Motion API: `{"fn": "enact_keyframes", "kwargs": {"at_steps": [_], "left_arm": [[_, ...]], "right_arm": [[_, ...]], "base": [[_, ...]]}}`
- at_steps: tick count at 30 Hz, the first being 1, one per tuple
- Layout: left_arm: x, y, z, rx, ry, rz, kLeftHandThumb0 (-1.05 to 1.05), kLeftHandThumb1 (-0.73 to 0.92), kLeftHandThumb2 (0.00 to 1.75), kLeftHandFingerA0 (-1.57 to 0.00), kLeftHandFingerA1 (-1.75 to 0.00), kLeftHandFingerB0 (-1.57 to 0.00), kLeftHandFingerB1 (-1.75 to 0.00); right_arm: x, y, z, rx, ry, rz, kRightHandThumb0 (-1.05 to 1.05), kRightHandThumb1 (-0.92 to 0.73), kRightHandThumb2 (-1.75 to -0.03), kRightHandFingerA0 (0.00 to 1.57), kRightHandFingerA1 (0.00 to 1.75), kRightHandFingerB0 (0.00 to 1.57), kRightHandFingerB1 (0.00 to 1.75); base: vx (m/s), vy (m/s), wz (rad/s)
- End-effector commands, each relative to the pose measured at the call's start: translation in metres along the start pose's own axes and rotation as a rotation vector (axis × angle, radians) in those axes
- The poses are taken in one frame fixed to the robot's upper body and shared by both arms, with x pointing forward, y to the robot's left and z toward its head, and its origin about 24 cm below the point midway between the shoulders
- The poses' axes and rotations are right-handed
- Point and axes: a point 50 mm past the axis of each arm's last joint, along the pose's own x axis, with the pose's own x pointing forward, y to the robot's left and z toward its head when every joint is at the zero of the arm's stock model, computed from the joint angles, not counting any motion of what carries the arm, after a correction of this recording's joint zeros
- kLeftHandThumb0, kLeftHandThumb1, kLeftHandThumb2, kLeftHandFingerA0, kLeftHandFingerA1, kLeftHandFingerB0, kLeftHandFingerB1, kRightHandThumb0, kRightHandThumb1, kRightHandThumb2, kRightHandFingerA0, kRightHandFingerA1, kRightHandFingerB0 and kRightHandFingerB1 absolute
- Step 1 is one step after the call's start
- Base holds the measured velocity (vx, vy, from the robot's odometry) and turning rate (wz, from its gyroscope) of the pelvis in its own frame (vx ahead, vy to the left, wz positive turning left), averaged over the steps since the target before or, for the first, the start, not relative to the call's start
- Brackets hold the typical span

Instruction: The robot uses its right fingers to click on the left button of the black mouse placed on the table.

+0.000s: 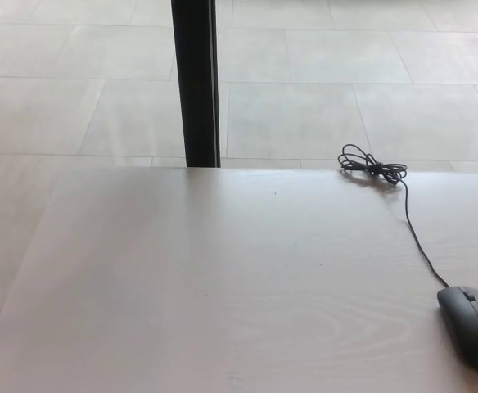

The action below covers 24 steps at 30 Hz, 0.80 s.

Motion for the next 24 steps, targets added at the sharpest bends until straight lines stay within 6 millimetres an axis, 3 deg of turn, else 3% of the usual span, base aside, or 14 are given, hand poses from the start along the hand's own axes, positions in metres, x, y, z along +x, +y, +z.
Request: {"fn": "enact_keyframes", "kwargs": {"at_steps": [1,2,4,5,8,9,10,13,14,15,18,21,22,24], "left_arm": [[0.002,0.019,0.007,-0.227,-0.028,0.113,-0.56,0.52,0.56,-0.88,-0.84,-0.68,-0.56],[0.002,0.019,0.006,-0.216,-0.025,0.116,-0.54,0.53,0.56,-0.86,-0.91,-0.71,-0.57],[0.001,0.018,0.003,-0.224,-0.019,0.119,-0.55,0.51,0.56,-0.89,-0.96,-0.69,-0.57],[0.001,0.018,0.003,-0.230,-0.023,0.114,-0.56,0.52,0.56,-0.93,-0.97,-0.70,-0.56],[0.001,0.020,0.004,-0.220,-0.025,0.110,-0.55,0.53,0.56,-0.92,-0.90,-0.67,-0.56],[0.001,0.020,0.006,-0.213,-0.029,0.120,-0.54,0.53,0.56,-0.90,-0.86,-0.68,-0.56],[0.001,0.020,0.006,-0.224,-0.035,0.120,-0.54,0.52,0.56,-0.90,-0.87,-0.67,-0.56],[0.001,0.020,0.005,-0.237,-0.028,0.123,-0.54,0.52,0.56,-0.89,-0.90,-0.70,-0.57],[0.001,0.020,0.005,-0.243,-0.030,0.123,-0.54,0.49,0.57,-0.90,-0.93,-0.71,-0.58],[0.001,0.020,0.005,-0.241,-0.030,0.122,-0.55,0.52,0.56,-0.97,-0.97,-0.73,-0.57],[0.001,0.021,0.004,-0.266,-0.023,0.113,-0.55,0.51,0.56,-0.96,-0.96,-0.70,-0.58],[0.001,0.022,0.004,-0.242,-0.020,0.119,-0.56,0.51,0.56,-0.93,-0.85,-0.72,-0.57],[0.001,0.022,0.005,-0.229,-0.024,0.122,-0.56,0.52,0.56,-0.94,-0.92,-0.70,-0.56],[0.001,0.023,0.006,-0.209,-0.029,0.122,-0.56,0.53,0.56,-0.93,-0.89,-0.72,-0.55]], "right_arm": [[0.001,-0.034,0.021,0.227,-0.121,-0.165,-0.45,-0.59,-0.60,0.87,1.39,0.41,0.38],[0.000,-0.043,0.029,0.237,-0.171,-0.193,-0.54,-0.45,-0.85,1.14,1.40,0.35,0.54],[0.001,-0.056,0.042,0.263,-0.197,-0.243,-0.47,-0.64,-0.59,0.84,1.25,0.39,0.37],[0.001,-0.066,0.054,0.294,-0.215,-0.278,-0.46,-0.61,-0.61,0.83,1.48,0.39,0.38],[0.003,-0.076,0.075,0.309,-0.247,-0.324,-0.57,-0.49,-0.86,0.91,1.27,0.32,0.50],[0.003,-0.079,0.086,0.344,-0.297,-0.312,-0.56,-0.48,-0.84,1.08,1.39,0.36,0.52],[0.005,-0.081,0.096,0.369,-0.312,-0.306,-0.48,-0.62,-0.59,0.89,1.66,0.42,0.38],[0.006,-0.081,0.129,0.379,-0.411,-0.276,-0.44,-0.61,-0.63,0.91,1.67,0.39,0.39],[0.005,-0.080,0.141,0.337,-0.447,-0.274,-0.51,-0.47,-0.87,1.18,1.40,0.34,0.53],[0.004,-0.077,0.151,0.336,-0.480,-0.265,-0.45,-0.62,-0.63,0.96,1.61,0.38,0.39],[-0.007,-0.058,0.199,0.405,-0.620,-0.177,-0.44,-0.60,-0.62,0.99,1.65,0.41,0.38],[-0.017,-0.045,0.221,0.354,-0.700,-0.133,-0.44,-0.63,-0.58,1.05,1.52,0.42,0.36],[-0.020,-0.034,0.237,0.395,-0.753,-0.001,-0.42,-0.62,-0.58,0.84,0.84,0.44,0.36],[-0.028,-0.022,0.251,0.373,-0.774,0.054,-0.46,-0.46,-0.79,1.10,1.05,0.40,0.50]], "base": [[0.00,0.000,0.00],[0.00,0.000,0.00],[0.00,0.000,0.00],[0.00,0.000,0.00],[0.00,0.000,0.00],[0.00,0.000,0.00],[0.00,0.000,0.00],[0.00,0.000,0.00],[0.00,0.000,0.00],[0.00,0.000,0.00],[0.00,0.000,0.00],[0.00,0.000,0.00],[0.00,0.000,0.00],[0.00,0.000,0.00]]}}
